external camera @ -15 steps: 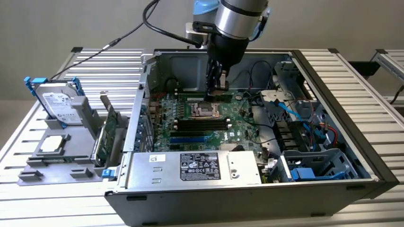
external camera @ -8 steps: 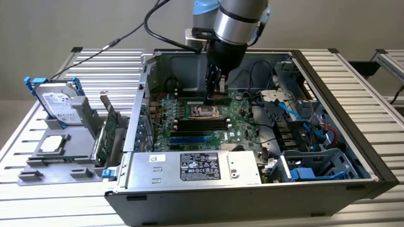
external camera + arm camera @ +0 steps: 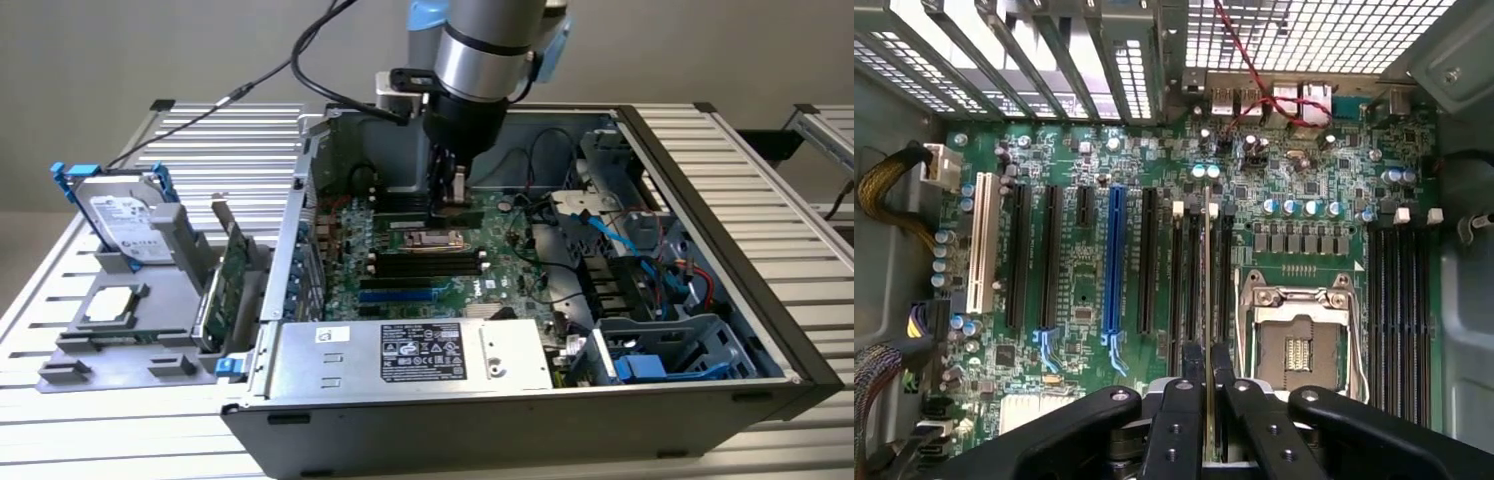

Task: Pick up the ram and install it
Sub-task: 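Insert the ram into the slot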

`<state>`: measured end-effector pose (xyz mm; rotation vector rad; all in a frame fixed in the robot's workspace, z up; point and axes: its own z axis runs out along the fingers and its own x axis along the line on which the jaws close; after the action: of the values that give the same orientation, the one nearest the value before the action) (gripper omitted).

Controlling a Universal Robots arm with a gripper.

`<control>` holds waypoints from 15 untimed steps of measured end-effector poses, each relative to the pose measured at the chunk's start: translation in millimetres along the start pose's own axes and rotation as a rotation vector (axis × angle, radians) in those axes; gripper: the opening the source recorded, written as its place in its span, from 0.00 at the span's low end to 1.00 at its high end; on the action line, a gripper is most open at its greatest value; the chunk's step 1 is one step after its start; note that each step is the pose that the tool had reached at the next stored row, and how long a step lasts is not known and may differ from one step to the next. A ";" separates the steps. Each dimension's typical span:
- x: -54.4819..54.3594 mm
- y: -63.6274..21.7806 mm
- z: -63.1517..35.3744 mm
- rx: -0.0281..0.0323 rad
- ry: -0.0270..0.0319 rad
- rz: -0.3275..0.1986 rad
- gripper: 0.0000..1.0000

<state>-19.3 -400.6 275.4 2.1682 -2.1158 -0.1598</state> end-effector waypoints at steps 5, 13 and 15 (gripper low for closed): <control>0.2 1.8 6.8 0.0197 0.0011 0.000 0.14; 0.2 -0.4 20.7 0.0200 0.0054 0.005 0.14; 0.2 -1.7 22.2 0.0194 0.0092 0.010 0.14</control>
<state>-21.0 -400.9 253.2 2.1647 -2.1313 -0.1287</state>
